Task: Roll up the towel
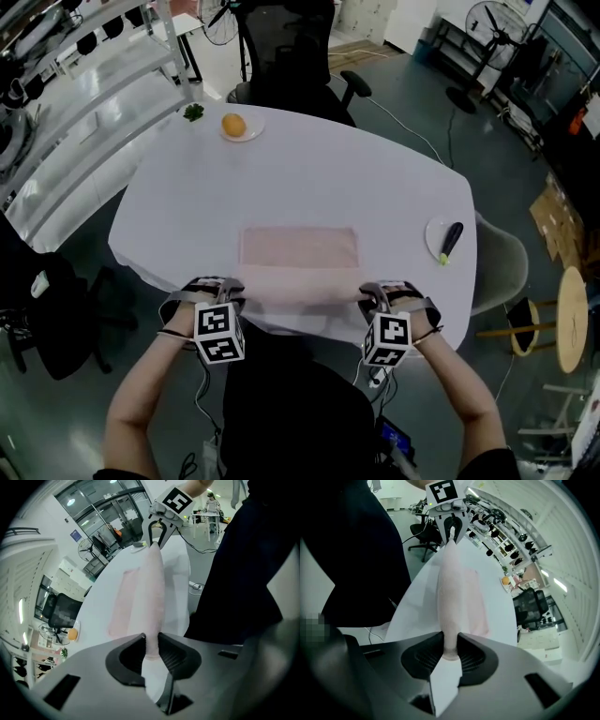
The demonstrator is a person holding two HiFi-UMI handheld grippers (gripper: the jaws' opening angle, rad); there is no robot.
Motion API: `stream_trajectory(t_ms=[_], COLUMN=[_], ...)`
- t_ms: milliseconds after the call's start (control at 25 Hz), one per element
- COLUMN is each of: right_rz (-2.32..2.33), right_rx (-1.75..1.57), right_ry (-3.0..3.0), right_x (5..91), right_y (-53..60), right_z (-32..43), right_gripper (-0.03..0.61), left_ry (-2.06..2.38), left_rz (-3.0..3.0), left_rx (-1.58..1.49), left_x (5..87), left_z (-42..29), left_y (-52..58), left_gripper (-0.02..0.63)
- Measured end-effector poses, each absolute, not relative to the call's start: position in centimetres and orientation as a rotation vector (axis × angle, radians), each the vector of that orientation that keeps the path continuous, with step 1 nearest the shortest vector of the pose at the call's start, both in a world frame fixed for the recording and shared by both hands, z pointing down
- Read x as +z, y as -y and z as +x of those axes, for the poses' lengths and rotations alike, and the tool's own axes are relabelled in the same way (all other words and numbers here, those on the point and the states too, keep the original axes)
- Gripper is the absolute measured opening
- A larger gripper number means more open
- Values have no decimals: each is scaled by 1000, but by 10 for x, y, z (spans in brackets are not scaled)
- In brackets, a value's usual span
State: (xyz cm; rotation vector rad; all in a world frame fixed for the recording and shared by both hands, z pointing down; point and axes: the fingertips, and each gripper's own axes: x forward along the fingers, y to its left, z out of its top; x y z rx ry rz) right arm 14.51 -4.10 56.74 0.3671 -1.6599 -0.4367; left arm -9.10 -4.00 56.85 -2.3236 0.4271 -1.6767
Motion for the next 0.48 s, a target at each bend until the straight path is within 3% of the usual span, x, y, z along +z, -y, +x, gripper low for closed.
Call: stream_trajectory(t_ms=[480], right_rz=[157], right_rx=[-183], right_ry=[1730], right_x=[584], right_y=[-9], right_z=[141], right_gripper=[95], left_ry=[-307], left_rz=[-2495], left_rx=[-1773], left_x=[584], left_z=[-96], left_y=[-15], left_gripper=[94])
